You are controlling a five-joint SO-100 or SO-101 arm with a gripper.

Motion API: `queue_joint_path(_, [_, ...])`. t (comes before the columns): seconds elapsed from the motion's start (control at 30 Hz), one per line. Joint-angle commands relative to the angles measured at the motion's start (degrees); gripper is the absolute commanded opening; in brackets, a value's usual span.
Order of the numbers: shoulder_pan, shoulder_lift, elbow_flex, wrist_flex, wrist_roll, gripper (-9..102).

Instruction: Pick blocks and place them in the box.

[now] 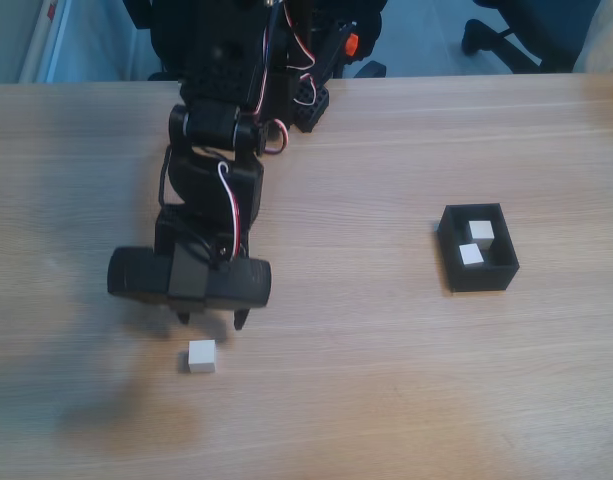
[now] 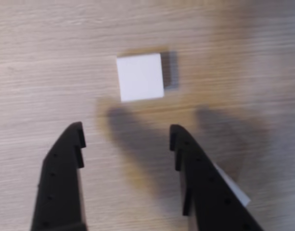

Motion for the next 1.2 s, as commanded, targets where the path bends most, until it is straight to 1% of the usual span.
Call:
queue_joint_path(0.0, [1.0, -1.1, -4.7, -1.3, 0.4, 19])
queue_joint_path(0.2, [1.7, -5.4, -9.1, -1.6, 0.4, 19])
queue_joint_path(0.53, [1.8, -8.4, -9.9, -2.5, 0.4, 19])
queue_joint_path(0.93, [1.5, -14.1, -15.8, -3.1, 0.4, 19])
queue_joint_path(1.1, [1.7, -14.5, -15.8, -3.0, 0.2, 18])
queue_joint_path(1.17, [1.7, -14.6, -15.8, -2.6, 0.2, 16])
